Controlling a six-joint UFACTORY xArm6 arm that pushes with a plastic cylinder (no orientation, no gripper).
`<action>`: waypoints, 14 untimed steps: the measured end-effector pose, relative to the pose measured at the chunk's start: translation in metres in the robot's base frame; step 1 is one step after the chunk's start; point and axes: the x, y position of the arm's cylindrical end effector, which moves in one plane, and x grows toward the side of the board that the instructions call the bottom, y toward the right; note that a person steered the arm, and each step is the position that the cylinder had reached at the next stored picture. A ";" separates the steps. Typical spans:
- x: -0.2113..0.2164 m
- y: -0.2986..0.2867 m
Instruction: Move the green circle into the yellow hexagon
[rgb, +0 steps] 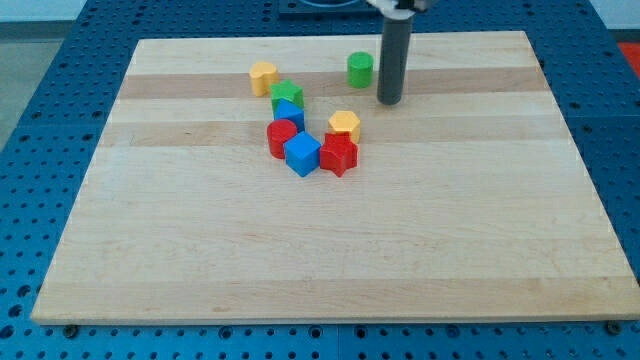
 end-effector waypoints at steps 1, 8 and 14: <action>-0.027 0.012; -0.082 -0.065; -0.033 -0.049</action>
